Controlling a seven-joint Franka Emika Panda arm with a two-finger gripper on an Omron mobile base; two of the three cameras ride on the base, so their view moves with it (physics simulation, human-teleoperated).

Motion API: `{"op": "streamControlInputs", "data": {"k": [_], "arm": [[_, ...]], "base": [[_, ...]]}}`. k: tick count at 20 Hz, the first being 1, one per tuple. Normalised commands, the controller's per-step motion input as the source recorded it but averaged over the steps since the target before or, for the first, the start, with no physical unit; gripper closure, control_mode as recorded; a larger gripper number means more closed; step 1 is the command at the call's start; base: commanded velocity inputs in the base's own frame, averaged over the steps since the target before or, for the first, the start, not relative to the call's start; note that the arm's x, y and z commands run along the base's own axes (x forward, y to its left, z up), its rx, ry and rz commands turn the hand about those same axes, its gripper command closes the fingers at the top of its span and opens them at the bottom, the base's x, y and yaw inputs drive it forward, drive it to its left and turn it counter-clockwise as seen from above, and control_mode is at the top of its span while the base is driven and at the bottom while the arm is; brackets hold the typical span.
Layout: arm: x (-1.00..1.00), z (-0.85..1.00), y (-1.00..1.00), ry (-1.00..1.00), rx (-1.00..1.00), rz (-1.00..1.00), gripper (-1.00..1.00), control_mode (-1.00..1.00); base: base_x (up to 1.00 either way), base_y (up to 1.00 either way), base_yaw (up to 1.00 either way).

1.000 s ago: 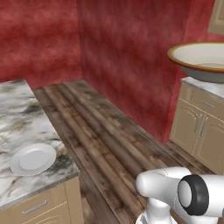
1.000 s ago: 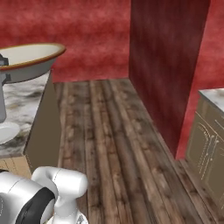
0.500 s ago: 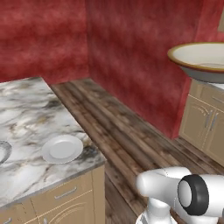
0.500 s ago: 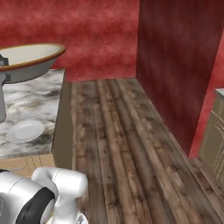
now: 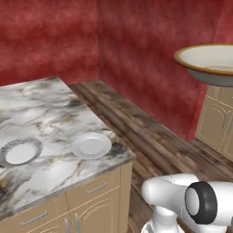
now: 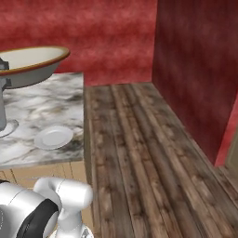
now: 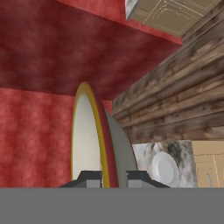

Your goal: Move the bowls from the cabinet to the plates on the dining table.

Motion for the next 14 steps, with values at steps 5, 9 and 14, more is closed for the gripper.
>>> {"op": "streamControlInputs", "data": {"k": [5,9,14], "arm": [[0.00,0.00,0.00,0.00,0.00,0.00,1.00,1.00],[0.00,0.00,0.00,0.00,0.00,0.00,1.00,1.00],[0.00,0.00,0.00,0.00,0.00,0.00,1.00,1.00]], "base": [[0.00,0.62,0.00],[0.04,0.62,0.00],[0.21,0.57,0.00]]}}
